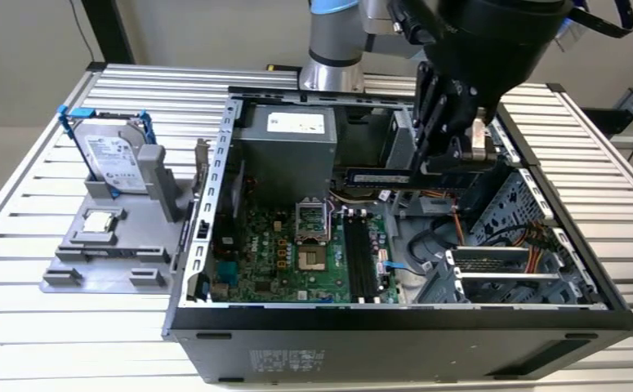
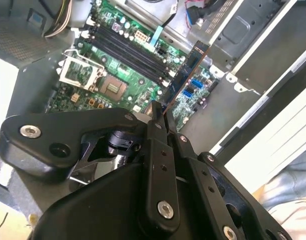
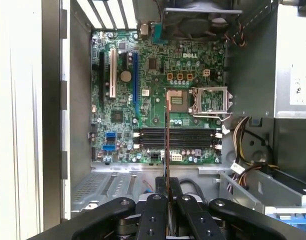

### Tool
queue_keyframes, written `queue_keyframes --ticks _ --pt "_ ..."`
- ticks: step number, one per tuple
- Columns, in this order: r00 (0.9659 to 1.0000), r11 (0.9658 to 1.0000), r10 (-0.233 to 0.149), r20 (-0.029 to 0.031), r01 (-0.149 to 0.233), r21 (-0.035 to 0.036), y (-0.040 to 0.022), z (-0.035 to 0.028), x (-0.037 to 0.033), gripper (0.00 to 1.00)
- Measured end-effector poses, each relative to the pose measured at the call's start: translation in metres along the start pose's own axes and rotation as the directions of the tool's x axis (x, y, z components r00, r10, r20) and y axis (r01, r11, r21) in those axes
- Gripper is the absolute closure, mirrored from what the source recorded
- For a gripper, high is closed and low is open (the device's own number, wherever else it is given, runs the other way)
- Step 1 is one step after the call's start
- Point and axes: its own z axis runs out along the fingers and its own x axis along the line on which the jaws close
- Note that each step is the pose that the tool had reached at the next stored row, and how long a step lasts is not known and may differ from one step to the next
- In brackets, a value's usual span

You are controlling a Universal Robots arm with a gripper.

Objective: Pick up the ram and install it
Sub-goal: 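Pick up the ram and move it above insertion slot, then insert the ram into the slot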

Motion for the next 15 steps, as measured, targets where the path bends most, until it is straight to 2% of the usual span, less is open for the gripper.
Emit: queue_keyframes --ticks 3,10,15 --pt "1.0000 1.0000 0.000 -0.0001 0.000 0.0000 -0.0051 -0.0001 -0.0001 1.00" --pt "1.0000 1.0000 0.000 -0.0002 0.000 0.0000 -0.0121 -0.0003 -0.0002 1.00" --pt "1.0000 1.0000 0.000 -0.0002 0.000 0.0000 -0.0140 -0.0003 -0.0002 1.00"
